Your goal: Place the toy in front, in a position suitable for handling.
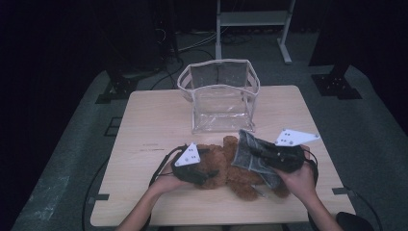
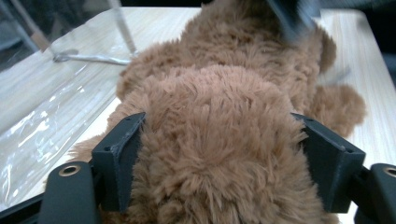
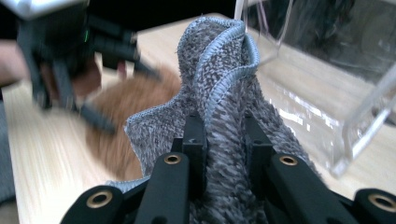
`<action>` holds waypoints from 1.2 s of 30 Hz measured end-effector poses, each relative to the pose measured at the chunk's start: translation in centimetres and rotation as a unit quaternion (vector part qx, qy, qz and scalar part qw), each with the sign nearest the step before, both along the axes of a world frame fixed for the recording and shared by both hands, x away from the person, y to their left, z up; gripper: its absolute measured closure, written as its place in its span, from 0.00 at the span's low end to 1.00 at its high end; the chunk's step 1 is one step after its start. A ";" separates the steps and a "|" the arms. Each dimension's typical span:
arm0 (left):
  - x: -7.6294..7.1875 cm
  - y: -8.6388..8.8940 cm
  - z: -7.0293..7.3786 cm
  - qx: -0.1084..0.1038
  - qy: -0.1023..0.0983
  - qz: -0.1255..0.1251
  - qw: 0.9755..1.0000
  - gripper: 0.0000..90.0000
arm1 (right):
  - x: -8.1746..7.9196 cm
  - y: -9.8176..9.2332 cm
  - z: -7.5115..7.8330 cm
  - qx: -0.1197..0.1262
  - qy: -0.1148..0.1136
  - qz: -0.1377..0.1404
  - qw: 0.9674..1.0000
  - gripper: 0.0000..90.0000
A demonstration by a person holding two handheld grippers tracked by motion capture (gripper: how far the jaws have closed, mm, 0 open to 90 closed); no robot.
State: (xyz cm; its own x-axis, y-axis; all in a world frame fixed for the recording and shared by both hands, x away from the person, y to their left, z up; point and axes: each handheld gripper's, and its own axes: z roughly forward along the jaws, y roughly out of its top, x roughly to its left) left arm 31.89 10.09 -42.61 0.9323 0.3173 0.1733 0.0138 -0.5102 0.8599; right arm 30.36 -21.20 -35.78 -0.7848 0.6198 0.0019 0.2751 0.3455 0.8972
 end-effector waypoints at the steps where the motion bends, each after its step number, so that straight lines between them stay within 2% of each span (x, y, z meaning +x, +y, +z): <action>1: -0.2 -0.1 0.0 0.004 -0.005 -0.003 1.000 0.26 | 0.4 0.1 0.0 -0.003 0.011 0.000 1.000 0.83; 3: -0.5 -0.2 -0.1 0.005 -0.010 -0.002 1.000 0.26 | 1.4 0.3 -0.7 -0.022 0.031 -0.002 0.999 0.83; 5: -0.6 -0.2 -0.1 0.004 -0.012 -0.003 1.000 0.26 | 1.7 0.1 -1.8 -0.039 0.041 -0.015 0.998 0.83; 7: -0.7 -0.3 -0.1 0.007 -0.014 -0.002 1.000 0.26 | 2.1 -1.0 -3.1 -0.031 0.059 -0.025 0.997 0.83; 10: -0.9 -0.2 -0.1 0.003 -0.014 0.006 1.000 0.25 | 2.0 -2.8 -3.0 -0.029 0.060 -0.057 0.996 0.83; 12: -1.0 -0.1 -0.2 -0.002 -0.015 0.014 1.000 0.22 | 1.8 -4.0 -3.2 -0.009 0.069 -0.071 0.995 0.83; 13: -1.0 -0.1 -0.3 -0.006 -0.016 0.019 1.000 0.20 | 1.6 -4.3 -3.1 0.002 0.075 -0.069 0.995 0.83; 16: -1.0 -0.1 -0.5 -0.019 -0.019 0.030 0.999 0.17 | 0.6 -4.4 -2.1 0.041 0.071 -0.052 0.995 0.83; 17: -1.0 -0.2 -0.5 -0.021 -0.021 0.033 0.999 0.16 | 0.2 -3.9 -1.7 0.045 0.067 -0.040 0.996 0.83; 20: -1.1 -0.5 -0.5 -0.018 -0.027 0.053 0.998 0.16 | -0.7 -1.3 -1.4 0.026 0.061 -0.004 0.998 0.83; 21: -1.1 -0.6 -0.4 -0.017 -0.025 0.058 0.998 0.17 | -1.1 0.3 -1.6 0.000 0.057 0.012 0.998 0.83; 22: -1.0 -0.6 -0.3 -0.017 -0.026 0.065 0.997 0.19 | -1.2 1.0 -1.8 -0.014 0.054 0.016 0.998 0.82; 24: -0.8 -0.4 -0.3 -0.025 -0.016 0.087 0.996 0.20 | -1.0 1.7 -2.5 -0.042 0.041 0.006 0.998 0.82; 26: -0.6 -0.3 -0.2 -0.036 -0.009 0.092 0.995 0.20 | -0.4 0.8 -2.9 -0.034 0.041 -0.017 0.998 0.82; 27: -0.6 -0.2 -0.2 -0.039 -0.010 0.093 0.995 0.20 | -0.1 0.0 -3.0 -0.030 0.037 -0.037 0.998 0.82; 29: -0.7 0.0 -0.1 -0.040 -0.012 0.092 0.995 0.19 | 0.5 -1.8 -3.1 -0.027 0.032 -0.078 0.996 0.82; 31: -0.7 0.2 0.0 -0.039 -0.018 0.087 0.995 0.17 | 0.7 -3.5 -3.3 -0.011 0.041 -0.104 0.994 0.82; 33: -0.7 0.4 -0.2 -0.037 -0.014 0.082 0.996 0.16 | 0.6 -4.4 -3.4 0.012 0.050 -0.110 0.993 0.81; 34: -0.6 0.4 -0.2 -0.037 -0.009 0.080 0.996 0.16 | 0.4 -4.4 -3.3 0.023 0.050 -0.102 0.993 0.81; 36: -0.6 0.3 -0.3 -0.039 -0.006 0.078 0.996 0.20 | -0.1 -3.4 -2.8 0.024 0.037 -0.085 0.995 0.81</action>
